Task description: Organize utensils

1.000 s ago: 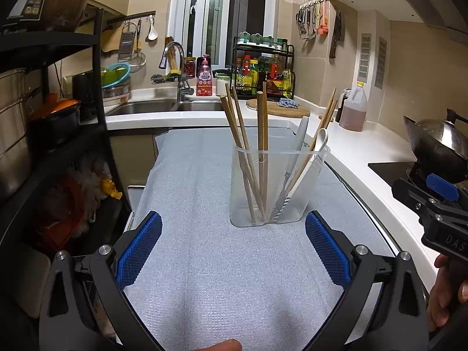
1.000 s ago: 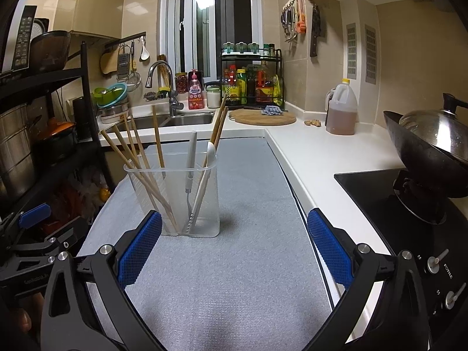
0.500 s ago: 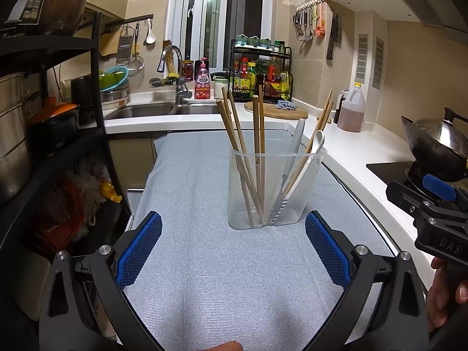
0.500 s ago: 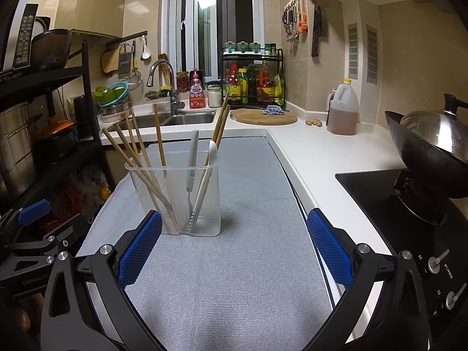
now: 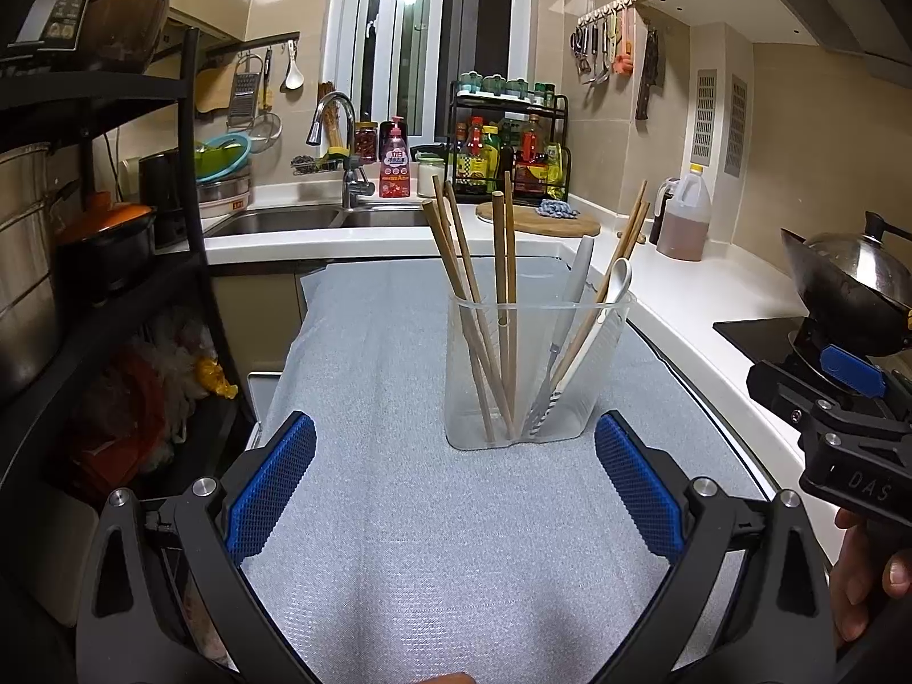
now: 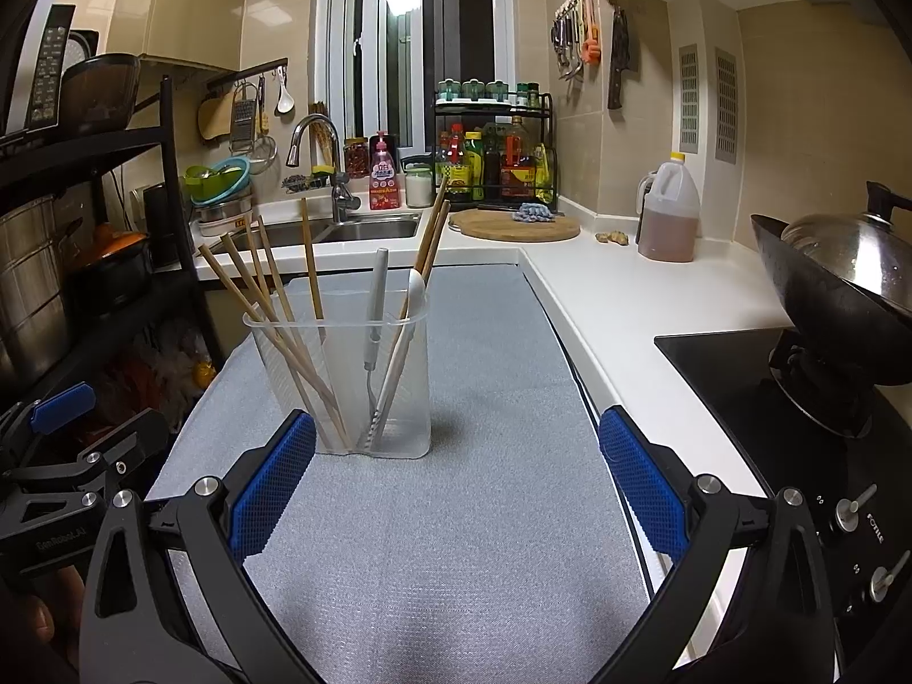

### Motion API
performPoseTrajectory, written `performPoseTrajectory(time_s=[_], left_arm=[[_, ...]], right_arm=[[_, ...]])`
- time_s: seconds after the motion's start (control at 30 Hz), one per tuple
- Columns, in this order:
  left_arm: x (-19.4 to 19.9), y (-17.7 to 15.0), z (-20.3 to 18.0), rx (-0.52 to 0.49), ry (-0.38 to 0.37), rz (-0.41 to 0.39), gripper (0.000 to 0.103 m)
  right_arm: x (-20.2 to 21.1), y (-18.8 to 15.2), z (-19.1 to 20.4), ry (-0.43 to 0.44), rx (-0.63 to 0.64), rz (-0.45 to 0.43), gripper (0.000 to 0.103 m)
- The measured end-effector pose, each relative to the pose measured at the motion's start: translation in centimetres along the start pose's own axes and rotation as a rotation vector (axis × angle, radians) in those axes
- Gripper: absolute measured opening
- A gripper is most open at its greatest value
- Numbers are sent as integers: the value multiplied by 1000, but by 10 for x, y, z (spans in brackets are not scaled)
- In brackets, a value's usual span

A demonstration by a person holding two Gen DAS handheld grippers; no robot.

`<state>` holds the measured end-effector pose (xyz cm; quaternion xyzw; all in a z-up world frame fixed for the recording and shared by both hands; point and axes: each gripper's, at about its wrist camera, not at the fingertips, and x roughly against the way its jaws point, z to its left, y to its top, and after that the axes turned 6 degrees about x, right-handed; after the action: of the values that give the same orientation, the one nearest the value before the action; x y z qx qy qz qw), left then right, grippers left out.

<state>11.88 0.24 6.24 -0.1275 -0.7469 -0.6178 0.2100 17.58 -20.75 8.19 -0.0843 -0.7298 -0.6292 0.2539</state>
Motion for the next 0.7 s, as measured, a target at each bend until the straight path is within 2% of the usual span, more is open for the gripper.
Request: performPoseTrajectory(time_s=[0.7], left_arm=[[2, -1, 0, -9, 5, -11, 95]], right_arm=[[-1, -4, 2, 2, 2, 5, 98]])
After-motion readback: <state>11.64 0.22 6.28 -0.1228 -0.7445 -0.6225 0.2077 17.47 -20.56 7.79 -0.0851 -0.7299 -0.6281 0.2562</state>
